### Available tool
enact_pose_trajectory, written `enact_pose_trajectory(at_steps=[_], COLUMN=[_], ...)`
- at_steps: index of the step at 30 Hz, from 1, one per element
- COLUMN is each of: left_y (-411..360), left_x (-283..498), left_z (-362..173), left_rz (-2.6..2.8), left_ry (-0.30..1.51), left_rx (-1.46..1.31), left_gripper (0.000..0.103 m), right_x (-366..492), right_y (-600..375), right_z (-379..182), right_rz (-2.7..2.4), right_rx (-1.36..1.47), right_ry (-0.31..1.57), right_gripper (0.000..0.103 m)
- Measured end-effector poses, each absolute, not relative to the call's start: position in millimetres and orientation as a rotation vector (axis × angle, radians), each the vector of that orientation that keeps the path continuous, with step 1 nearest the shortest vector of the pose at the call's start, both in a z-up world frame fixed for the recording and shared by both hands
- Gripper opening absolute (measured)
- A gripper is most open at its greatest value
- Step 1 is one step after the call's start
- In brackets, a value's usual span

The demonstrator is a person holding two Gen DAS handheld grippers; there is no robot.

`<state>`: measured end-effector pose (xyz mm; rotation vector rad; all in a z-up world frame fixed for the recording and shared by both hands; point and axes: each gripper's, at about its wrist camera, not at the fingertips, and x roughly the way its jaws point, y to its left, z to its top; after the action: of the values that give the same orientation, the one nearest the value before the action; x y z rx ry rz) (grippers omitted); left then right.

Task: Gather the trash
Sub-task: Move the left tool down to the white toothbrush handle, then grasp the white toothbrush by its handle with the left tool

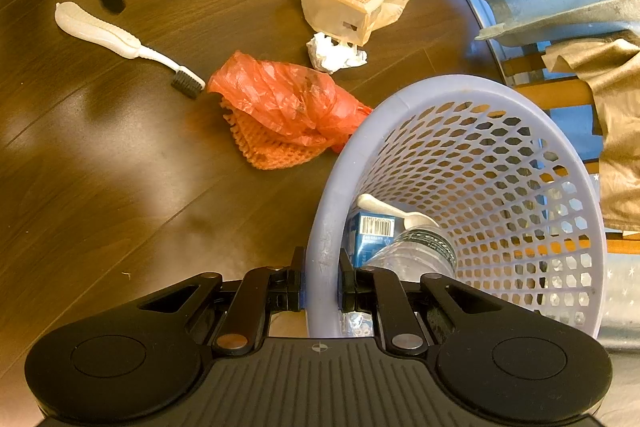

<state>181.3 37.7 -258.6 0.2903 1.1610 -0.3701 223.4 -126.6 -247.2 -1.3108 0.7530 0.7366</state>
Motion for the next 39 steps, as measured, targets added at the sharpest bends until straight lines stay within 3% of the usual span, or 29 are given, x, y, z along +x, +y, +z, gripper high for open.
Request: enact_pose_trajectory(at_steps=[18,39], left_y=[25.6,25.8], left_x=[170.2,175.5], left_z=[-309.4,-323.2], left_rz=[-0.389,-0.381], left_ry=[1.256,1.281], left_rx=[0.328,0.329], left_gripper=[0.027,0.018], right_x=[225.2,225.9], right_y=[-125.8,-125.4], right_z=[-247.6,-248.4], right_rz=[0.731,0.731], right_rx=[-1.31,-1.308], right_ry=[0.752,0.755], right_gripper=[0.01,0.01])
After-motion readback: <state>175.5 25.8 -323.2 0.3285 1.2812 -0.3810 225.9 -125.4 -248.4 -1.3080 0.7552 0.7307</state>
